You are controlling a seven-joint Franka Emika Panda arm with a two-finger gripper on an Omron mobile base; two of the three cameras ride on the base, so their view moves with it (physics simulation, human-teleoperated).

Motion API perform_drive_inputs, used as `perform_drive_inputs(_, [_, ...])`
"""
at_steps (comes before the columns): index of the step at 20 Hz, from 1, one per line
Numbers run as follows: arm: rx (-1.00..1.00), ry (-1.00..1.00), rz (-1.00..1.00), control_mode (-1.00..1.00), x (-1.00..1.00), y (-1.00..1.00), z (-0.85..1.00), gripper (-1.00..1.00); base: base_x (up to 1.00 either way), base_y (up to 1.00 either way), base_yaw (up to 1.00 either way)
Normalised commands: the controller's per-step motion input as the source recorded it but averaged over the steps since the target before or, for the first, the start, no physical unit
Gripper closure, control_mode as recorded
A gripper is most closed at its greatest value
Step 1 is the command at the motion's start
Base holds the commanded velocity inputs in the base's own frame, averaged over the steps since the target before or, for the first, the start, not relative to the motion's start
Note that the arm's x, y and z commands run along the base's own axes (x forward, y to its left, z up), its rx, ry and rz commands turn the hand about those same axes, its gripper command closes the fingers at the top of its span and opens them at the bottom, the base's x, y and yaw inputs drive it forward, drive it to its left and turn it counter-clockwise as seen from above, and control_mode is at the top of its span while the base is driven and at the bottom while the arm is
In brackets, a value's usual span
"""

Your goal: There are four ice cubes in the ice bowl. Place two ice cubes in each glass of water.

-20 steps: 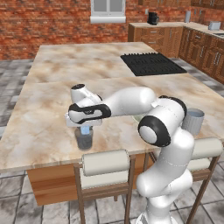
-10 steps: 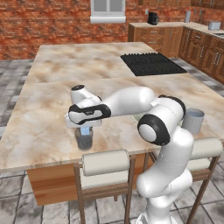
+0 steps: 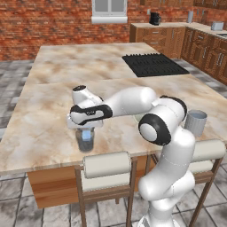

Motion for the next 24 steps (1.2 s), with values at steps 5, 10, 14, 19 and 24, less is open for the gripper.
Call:
perform_drive_inputs(5, [0.00,0.00,-0.01,-1.00,0.09,0.00,0.00,-1.00,0.00,0.00,0.00])
perform_drive_inputs(10, [0.01,-0.01,-0.02,-1.00,0.00,-0.04,0.12,-1.00,0.00,0.00,0.00])
perform_drive_inputs(14, [0.09,-0.07,-0.08,-1.00,-0.49,-0.45,0.68,-1.00,0.00,0.00,0.00])
perform_drive_inputs(19, [0.10,-0.10,-0.09,-1.00,-0.68,-0.54,0.58,-1.00,0.00,0.00,0.00])
perform_drive_inputs(24, [0.09,-0.14,-0.16,-1.00,-0.96,-0.96,0.42,-1.00,0.00,0.00,0.00])
